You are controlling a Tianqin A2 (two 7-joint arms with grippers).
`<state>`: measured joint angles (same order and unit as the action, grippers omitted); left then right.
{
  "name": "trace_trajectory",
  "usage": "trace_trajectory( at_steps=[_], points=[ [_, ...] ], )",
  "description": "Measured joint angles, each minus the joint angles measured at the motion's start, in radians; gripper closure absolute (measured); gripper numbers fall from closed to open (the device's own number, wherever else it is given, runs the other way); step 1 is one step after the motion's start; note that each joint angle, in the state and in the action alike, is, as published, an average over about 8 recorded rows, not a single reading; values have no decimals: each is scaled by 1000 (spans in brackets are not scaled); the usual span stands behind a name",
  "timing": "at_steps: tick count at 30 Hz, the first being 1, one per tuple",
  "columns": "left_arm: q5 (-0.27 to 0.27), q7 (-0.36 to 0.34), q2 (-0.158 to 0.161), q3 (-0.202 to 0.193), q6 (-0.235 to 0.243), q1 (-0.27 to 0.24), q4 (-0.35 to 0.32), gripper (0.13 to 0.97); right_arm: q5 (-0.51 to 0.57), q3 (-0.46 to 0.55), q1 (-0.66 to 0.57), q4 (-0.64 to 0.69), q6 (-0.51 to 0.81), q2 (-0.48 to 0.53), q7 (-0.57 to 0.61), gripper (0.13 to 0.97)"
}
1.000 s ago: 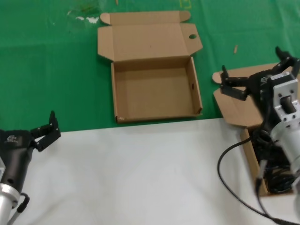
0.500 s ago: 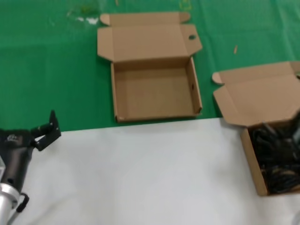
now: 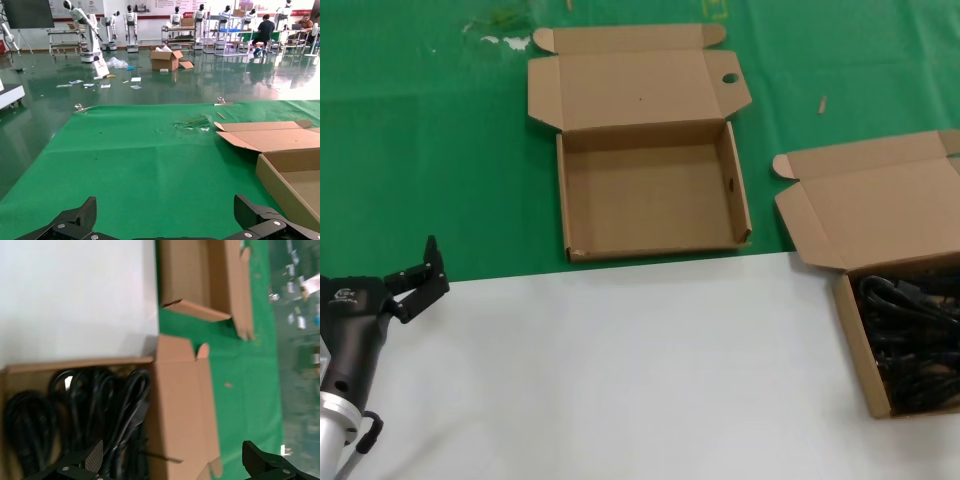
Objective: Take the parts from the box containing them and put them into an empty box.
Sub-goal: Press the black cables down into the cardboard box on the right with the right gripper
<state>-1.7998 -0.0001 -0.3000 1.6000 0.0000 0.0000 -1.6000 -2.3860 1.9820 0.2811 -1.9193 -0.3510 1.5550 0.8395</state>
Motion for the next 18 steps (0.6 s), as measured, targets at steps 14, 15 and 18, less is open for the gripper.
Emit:
trace_trajectory(
  at_steps=[14, 15, 18],
  points=[
    [0, 0, 0, 0, 0, 0, 0, 132, -335, 339, -398, 141, 50, -129, 295, 129],
    [0, 0, 0, 0, 0, 0, 0, 132, -342, 373, -435, 152, 48, -141, 298, 129],
    [0, 0, 0, 0, 0, 0, 0, 132, -354, 471, -538, 182, 42, -174, 301, 129]
  ],
)
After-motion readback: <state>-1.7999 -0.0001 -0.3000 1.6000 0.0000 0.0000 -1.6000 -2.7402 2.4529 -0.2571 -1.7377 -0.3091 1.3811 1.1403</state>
